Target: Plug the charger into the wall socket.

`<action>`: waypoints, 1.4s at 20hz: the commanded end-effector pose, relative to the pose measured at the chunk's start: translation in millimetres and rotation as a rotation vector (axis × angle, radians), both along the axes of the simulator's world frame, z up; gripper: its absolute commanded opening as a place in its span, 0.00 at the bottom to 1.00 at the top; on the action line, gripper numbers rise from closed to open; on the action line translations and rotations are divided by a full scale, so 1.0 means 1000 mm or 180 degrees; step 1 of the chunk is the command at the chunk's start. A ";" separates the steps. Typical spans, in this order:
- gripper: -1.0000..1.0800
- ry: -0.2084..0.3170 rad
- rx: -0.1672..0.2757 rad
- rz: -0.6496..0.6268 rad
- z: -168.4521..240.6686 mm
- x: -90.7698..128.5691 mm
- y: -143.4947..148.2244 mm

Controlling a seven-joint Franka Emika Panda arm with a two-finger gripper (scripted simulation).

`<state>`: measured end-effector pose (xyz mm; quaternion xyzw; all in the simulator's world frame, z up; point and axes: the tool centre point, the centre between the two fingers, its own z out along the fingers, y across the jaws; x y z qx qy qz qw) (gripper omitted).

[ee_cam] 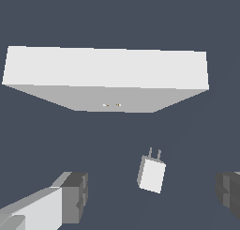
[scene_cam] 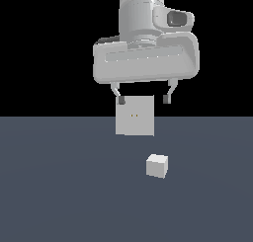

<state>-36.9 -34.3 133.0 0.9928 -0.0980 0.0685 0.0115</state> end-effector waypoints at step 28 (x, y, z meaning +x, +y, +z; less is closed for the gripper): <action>0.96 -0.0511 -0.0142 -0.0791 -0.070 -0.038 -0.020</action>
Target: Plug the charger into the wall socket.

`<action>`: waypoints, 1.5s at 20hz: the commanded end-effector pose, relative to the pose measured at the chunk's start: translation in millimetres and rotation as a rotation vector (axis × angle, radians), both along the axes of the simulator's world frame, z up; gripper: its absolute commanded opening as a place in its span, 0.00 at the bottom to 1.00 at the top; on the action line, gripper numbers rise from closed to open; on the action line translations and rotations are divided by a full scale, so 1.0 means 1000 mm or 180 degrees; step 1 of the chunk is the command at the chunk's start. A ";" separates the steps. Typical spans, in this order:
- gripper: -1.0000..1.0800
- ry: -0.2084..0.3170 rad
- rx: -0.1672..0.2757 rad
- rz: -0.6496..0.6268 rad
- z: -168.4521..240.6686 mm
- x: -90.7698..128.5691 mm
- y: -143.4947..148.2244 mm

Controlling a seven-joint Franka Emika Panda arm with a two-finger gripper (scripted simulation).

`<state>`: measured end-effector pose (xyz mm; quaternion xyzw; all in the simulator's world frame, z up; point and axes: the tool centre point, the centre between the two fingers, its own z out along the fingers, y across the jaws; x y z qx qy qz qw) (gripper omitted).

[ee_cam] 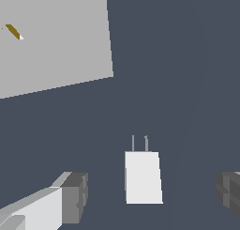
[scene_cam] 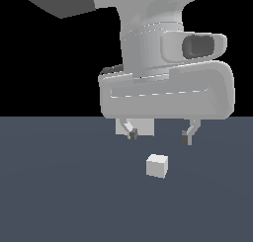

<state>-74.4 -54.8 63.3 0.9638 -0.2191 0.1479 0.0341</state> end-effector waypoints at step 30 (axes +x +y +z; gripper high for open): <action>0.00 -0.0010 0.0001 -0.0020 -0.051 -0.001 0.000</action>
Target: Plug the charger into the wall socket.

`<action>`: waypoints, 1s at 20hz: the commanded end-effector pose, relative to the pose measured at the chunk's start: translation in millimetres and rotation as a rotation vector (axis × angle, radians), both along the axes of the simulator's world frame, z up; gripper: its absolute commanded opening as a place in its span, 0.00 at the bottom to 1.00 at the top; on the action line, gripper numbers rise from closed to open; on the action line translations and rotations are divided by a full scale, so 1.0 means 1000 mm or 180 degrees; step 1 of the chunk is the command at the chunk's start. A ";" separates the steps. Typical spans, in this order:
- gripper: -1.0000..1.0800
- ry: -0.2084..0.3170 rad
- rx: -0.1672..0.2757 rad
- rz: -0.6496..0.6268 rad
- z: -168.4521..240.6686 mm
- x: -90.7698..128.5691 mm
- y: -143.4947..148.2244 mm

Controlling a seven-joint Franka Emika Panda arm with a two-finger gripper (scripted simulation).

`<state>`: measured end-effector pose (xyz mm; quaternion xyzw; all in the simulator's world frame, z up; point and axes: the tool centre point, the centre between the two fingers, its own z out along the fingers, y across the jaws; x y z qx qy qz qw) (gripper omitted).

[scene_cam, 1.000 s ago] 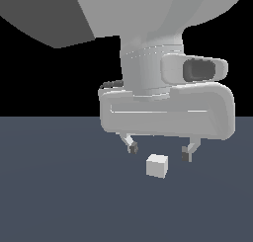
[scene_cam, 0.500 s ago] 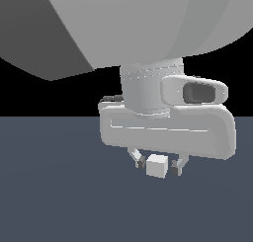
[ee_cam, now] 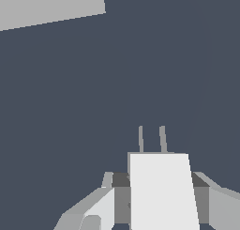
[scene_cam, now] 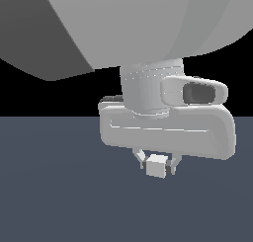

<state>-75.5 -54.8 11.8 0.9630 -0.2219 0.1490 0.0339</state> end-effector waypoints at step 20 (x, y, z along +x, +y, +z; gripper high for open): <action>0.00 -0.0004 -0.0015 0.0668 0.081 0.028 0.045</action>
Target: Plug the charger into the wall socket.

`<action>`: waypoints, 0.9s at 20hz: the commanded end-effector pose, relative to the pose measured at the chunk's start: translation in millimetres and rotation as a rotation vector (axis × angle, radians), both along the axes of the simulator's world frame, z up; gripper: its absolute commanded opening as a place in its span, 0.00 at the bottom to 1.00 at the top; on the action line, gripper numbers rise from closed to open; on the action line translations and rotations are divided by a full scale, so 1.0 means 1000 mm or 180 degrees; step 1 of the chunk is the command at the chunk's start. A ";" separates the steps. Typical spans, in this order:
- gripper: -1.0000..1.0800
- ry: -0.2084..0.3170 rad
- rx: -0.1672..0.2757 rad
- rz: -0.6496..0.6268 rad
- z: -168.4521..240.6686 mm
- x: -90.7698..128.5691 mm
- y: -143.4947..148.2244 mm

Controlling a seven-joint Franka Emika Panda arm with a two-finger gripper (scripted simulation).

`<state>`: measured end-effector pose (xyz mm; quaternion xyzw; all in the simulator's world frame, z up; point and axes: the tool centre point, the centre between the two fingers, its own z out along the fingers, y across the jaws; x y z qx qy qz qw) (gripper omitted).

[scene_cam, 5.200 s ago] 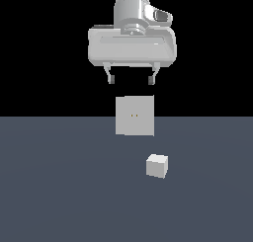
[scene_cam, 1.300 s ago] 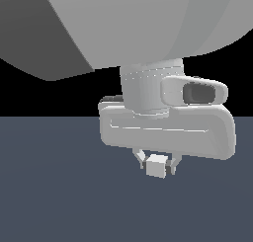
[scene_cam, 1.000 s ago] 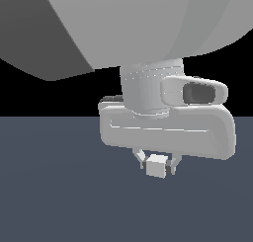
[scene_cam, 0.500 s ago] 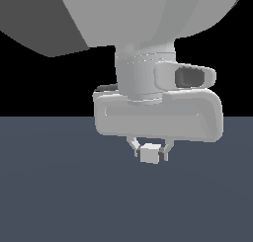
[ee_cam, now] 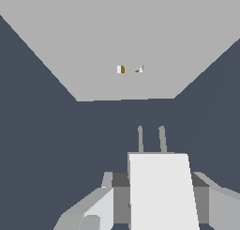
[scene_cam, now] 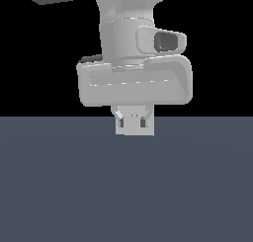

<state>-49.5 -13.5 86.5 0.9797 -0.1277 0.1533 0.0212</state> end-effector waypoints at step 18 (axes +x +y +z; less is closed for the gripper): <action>0.00 0.0007 0.0012 0.0121 0.014 0.017 0.007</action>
